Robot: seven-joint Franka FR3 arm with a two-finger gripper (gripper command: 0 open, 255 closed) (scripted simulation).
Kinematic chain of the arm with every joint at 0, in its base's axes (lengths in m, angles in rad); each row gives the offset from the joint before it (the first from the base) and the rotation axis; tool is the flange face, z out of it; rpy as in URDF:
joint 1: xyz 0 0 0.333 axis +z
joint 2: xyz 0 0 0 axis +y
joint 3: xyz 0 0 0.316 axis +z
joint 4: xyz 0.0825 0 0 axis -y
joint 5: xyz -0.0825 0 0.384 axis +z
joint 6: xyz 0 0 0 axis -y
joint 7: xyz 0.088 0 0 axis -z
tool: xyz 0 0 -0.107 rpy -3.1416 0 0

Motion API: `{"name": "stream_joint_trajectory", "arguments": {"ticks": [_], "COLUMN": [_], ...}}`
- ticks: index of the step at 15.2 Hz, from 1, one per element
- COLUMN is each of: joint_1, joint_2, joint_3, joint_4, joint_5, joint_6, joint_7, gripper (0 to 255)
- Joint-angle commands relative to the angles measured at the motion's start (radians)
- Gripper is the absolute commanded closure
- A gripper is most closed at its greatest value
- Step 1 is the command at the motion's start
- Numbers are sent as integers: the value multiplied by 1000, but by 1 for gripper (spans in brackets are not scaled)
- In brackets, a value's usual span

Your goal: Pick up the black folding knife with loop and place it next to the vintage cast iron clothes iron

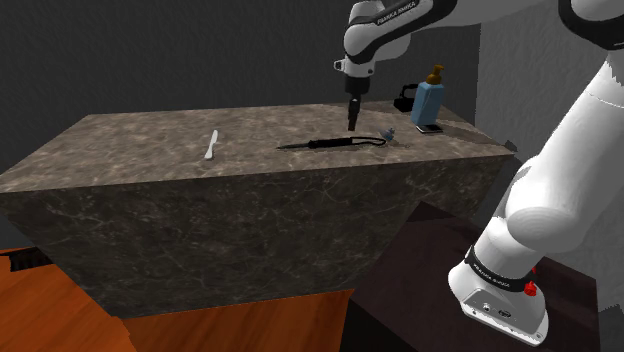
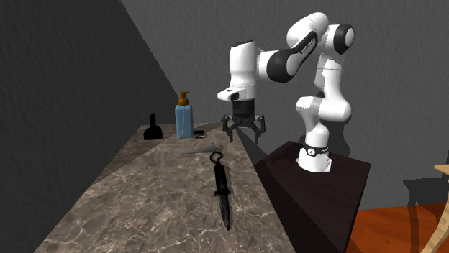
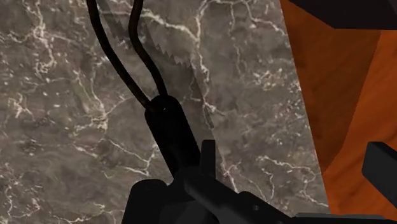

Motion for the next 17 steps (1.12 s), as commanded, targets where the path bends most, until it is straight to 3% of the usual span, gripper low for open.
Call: {"name": "stream_joint_trajectory", "arguments": {"ticks": [1,9,17], "joint_1": [0,-38,-41], "joint_2": [86,408,449], "joint_3": [-6,11,17], "joint_4": [50,326,277], "joint_5": [16,66,79], "joint_6": [26,39,127], "joint_7": [-73,-318,-326], "gripper": [0,0,0]}}
